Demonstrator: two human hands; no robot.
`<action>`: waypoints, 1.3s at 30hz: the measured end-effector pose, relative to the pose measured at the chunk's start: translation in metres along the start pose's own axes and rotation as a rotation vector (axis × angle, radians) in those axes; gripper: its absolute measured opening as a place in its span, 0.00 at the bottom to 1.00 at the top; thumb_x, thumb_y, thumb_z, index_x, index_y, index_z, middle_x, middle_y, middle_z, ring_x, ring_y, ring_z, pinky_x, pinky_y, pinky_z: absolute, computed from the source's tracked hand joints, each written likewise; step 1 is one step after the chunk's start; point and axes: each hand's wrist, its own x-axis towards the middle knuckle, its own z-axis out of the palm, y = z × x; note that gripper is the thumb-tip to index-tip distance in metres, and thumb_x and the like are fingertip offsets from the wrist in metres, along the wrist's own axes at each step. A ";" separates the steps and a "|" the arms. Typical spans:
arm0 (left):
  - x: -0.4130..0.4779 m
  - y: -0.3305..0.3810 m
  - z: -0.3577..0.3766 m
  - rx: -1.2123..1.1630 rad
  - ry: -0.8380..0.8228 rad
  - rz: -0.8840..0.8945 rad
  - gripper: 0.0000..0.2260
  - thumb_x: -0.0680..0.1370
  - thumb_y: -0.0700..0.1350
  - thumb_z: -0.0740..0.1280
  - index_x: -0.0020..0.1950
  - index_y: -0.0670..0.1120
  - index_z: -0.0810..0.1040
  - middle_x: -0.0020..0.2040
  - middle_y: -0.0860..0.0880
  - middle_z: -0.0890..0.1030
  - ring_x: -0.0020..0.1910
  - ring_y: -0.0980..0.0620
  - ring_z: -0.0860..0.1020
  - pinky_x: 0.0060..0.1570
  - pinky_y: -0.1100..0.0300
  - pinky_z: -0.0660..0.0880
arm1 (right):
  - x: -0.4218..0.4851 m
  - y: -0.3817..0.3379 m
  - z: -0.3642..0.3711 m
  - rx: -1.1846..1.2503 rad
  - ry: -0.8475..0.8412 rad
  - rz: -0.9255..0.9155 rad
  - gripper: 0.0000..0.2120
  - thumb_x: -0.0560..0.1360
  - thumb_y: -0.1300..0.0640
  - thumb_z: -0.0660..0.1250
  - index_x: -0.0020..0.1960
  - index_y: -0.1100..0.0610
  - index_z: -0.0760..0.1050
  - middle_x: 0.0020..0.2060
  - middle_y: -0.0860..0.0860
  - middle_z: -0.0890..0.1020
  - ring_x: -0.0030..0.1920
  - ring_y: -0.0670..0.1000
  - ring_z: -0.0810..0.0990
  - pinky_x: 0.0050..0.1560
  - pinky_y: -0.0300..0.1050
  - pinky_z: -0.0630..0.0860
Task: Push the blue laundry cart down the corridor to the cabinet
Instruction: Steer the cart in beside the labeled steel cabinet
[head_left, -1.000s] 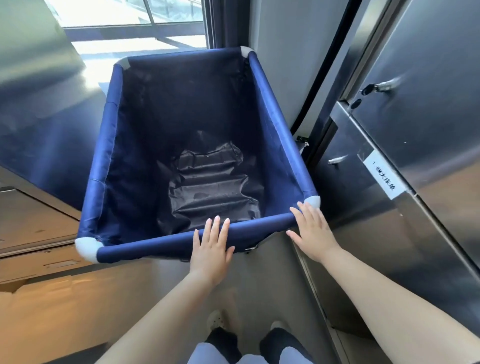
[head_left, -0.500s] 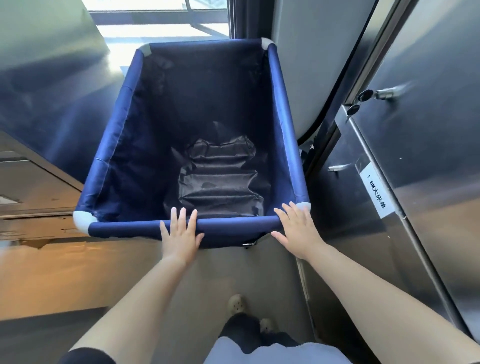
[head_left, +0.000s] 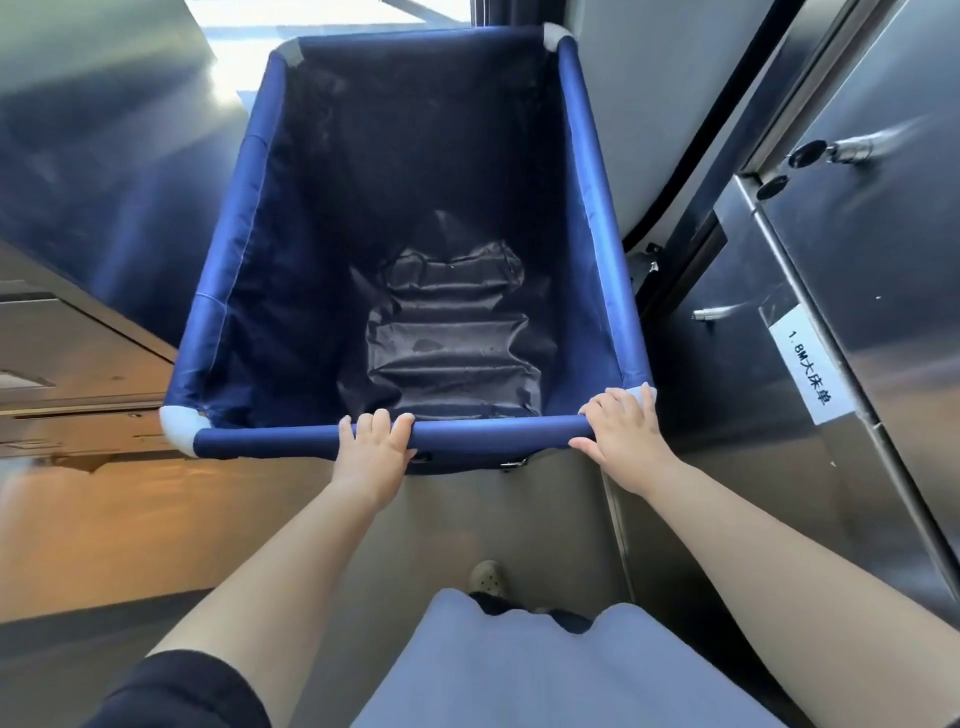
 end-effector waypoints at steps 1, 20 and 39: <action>0.000 0.000 0.001 0.001 0.004 -0.001 0.16 0.81 0.52 0.53 0.68 0.49 0.60 0.57 0.46 0.69 0.57 0.44 0.68 0.69 0.44 0.56 | 0.000 0.000 0.000 0.002 0.006 0.002 0.19 0.66 0.42 0.71 0.46 0.56 0.77 0.41 0.52 0.80 0.50 0.57 0.78 0.61 0.59 0.54; 0.001 -0.009 0.005 -0.054 0.020 0.054 0.16 0.81 0.51 0.53 0.67 0.49 0.59 0.58 0.45 0.68 0.57 0.44 0.66 0.69 0.44 0.56 | 0.004 -0.014 -0.014 -0.093 -0.155 0.095 0.25 0.74 0.36 0.55 0.58 0.55 0.70 0.53 0.52 0.76 0.58 0.54 0.71 0.67 0.60 0.56; 0.002 -0.011 0.008 -0.091 0.051 0.073 0.16 0.81 0.51 0.53 0.67 0.49 0.59 0.59 0.46 0.68 0.58 0.44 0.66 0.70 0.43 0.55 | 0.003 -0.030 -0.023 -0.152 -0.180 0.179 0.26 0.74 0.36 0.54 0.58 0.56 0.70 0.52 0.53 0.76 0.55 0.53 0.71 0.65 0.58 0.60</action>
